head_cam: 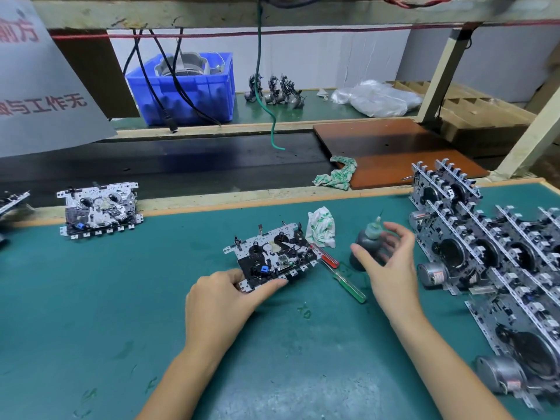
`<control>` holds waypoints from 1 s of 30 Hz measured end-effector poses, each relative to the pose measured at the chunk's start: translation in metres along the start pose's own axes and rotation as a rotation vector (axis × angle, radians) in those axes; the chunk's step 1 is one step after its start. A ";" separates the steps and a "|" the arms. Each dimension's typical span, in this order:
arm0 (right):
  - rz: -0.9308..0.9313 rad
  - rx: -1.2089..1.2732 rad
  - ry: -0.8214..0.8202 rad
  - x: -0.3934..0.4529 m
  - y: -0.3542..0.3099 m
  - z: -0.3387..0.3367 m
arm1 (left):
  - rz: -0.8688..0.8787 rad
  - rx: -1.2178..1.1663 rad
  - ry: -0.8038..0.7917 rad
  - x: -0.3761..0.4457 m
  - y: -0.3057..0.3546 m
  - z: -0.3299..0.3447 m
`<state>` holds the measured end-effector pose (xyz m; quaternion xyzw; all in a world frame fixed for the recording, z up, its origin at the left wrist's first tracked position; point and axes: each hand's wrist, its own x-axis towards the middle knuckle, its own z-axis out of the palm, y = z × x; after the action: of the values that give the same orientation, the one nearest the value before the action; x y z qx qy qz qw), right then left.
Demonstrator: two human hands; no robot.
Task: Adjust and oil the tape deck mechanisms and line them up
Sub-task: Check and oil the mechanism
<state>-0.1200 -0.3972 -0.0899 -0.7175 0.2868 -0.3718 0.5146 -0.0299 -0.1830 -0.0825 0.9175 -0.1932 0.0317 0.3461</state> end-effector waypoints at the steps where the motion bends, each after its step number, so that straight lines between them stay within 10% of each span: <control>1: -0.088 -0.024 0.068 -0.002 -0.005 -0.001 | 0.001 -0.019 -0.002 0.001 0.000 -0.001; 6: -0.624 -0.033 0.098 -0.021 -0.018 -0.006 | -0.033 -0.196 -0.044 0.004 -0.005 -0.003; 14: -0.655 -0.463 -0.283 -0.021 -0.009 0.024 | -0.047 -0.225 -0.116 0.009 -0.007 -0.011; 23: -0.480 -0.110 -0.209 -0.033 -0.021 0.016 | -0.012 -0.787 -0.290 0.011 -0.015 -0.021; 30: -0.337 -0.027 -0.341 -0.035 -0.023 0.008 | -0.079 -0.656 -0.213 0.012 -0.014 -0.021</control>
<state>-0.1320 -0.3580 -0.0778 -0.8143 0.0770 -0.3219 0.4768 -0.0120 -0.1643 -0.0732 0.7623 -0.1928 -0.1416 0.6014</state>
